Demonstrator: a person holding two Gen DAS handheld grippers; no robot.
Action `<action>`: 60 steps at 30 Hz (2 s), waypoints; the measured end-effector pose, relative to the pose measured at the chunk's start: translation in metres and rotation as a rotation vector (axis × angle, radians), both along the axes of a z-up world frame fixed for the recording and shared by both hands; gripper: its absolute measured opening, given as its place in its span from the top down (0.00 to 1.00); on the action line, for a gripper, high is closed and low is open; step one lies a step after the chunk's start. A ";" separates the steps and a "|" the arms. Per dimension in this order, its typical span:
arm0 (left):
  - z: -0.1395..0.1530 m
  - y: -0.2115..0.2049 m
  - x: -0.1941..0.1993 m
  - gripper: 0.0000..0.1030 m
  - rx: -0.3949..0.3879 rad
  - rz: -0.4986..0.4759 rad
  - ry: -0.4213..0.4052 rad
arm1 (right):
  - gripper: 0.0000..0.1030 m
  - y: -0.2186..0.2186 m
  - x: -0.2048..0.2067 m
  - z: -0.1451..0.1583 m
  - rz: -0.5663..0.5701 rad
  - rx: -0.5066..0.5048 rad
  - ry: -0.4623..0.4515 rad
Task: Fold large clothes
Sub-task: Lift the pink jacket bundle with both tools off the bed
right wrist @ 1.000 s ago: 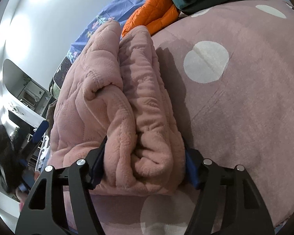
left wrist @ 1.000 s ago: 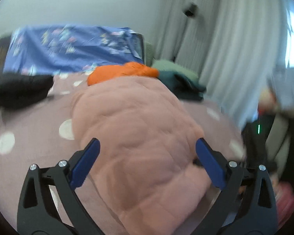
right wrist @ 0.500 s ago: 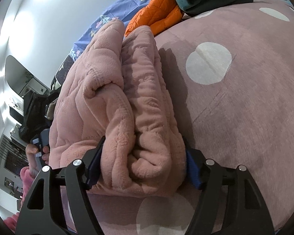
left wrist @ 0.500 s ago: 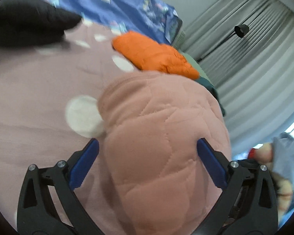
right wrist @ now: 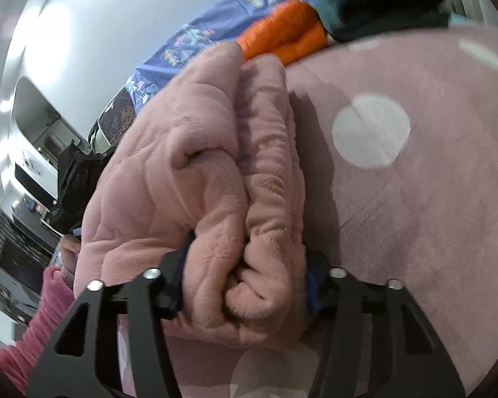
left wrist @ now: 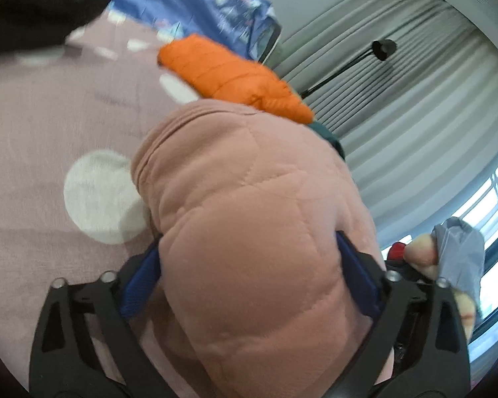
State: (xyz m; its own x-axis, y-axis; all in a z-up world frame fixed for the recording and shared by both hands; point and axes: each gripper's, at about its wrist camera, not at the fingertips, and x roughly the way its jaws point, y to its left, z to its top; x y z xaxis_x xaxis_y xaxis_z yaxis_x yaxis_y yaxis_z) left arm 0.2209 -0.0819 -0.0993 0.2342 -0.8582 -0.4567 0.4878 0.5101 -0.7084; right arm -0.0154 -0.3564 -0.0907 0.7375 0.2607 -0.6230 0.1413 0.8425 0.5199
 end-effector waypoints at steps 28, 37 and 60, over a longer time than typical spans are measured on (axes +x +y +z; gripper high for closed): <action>0.066 0.054 -0.018 0.32 0.155 0.133 -0.213 | 0.50 0.016 0.040 0.009 0.154 0.022 0.040; 0.037 0.076 -0.037 0.02 0.119 0.114 -0.147 | 0.14 0.005 0.021 -0.019 0.115 0.139 0.073; 0.201 0.061 0.023 0.30 -0.073 0.233 -0.454 | 0.62 0.035 0.109 0.150 0.249 -0.117 -0.399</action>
